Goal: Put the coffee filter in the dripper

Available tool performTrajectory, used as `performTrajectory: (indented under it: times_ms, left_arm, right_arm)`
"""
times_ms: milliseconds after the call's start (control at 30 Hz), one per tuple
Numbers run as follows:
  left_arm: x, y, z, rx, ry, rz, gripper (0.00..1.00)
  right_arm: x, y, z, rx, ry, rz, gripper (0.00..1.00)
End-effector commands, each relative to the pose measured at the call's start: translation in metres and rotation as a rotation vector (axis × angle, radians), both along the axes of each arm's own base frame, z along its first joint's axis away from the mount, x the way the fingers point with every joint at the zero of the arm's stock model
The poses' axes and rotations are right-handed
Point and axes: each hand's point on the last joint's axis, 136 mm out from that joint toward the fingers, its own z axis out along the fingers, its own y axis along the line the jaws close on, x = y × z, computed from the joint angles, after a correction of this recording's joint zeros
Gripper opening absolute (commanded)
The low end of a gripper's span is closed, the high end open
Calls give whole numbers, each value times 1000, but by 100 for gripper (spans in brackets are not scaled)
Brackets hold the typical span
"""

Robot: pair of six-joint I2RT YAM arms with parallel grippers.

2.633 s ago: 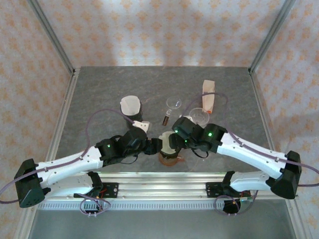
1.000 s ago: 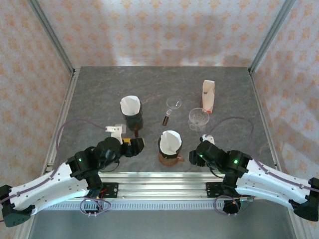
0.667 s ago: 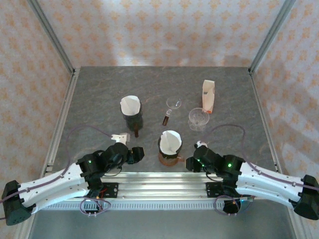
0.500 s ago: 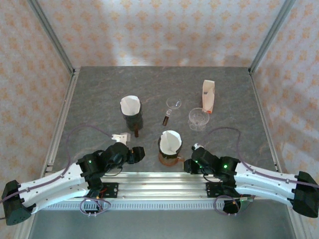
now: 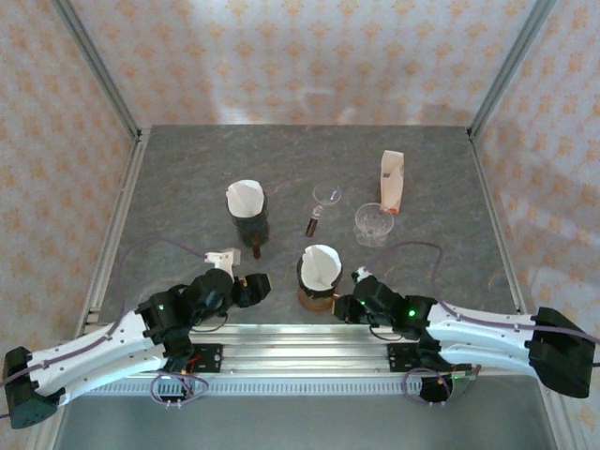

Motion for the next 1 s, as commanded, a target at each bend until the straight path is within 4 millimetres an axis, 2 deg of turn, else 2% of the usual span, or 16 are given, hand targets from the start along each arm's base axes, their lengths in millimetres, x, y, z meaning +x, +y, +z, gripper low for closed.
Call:
performTrajectory:
  times_ms: [0,367,633,833,967]
  left_arm:
    - [-2,8,-13,8,30,31,66]
    - [-11,23,-36,10,74,71,63]
    - [-16,31,-49,20,97,86,53]
    - [-9,15,-58,-19,94,72,42]
    - [1,-7,-56,-54,78,43,38]
  right_arm:
    - [16,12,16,67,-54,-45,24]
    - [45,30,23,117,-94,-101,24]
    - [68,52,24,114,-107,-113,24]
    - [78,65,20,92,-97,-99,24]
    - [82,71,19,100,-90,-107,24]
